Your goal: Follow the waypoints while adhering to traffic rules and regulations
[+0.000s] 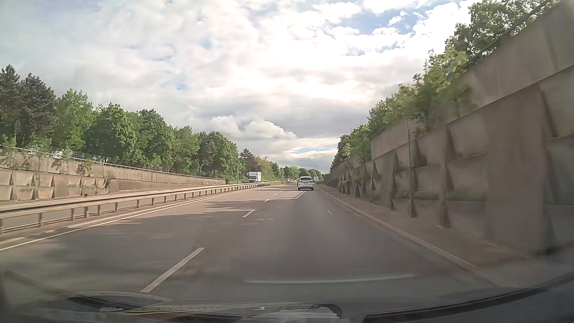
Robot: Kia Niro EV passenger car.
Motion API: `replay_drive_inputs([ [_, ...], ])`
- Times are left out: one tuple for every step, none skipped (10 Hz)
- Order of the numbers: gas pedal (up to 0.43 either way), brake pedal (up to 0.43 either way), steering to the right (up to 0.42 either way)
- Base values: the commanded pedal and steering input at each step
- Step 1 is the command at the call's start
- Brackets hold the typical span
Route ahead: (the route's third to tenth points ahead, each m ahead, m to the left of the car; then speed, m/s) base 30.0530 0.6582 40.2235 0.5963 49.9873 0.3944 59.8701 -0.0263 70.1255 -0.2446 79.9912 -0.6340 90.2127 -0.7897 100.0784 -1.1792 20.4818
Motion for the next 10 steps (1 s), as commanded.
replay_drive_inputs([
  [0.150,0.000,0.003],
  [0.150,0.000,0.002],
  [0.150,0.000,0.002],
  [0.150,0.000,0.002],
  [0.150,0.000,0.002],
  [0.150,0.000,0.002],
  [0.150,0.000,0.002],
  [0.150,0.000,0.002],
  [0.150,0.000,0.002],
  [0.150,0.000,0.002],
])
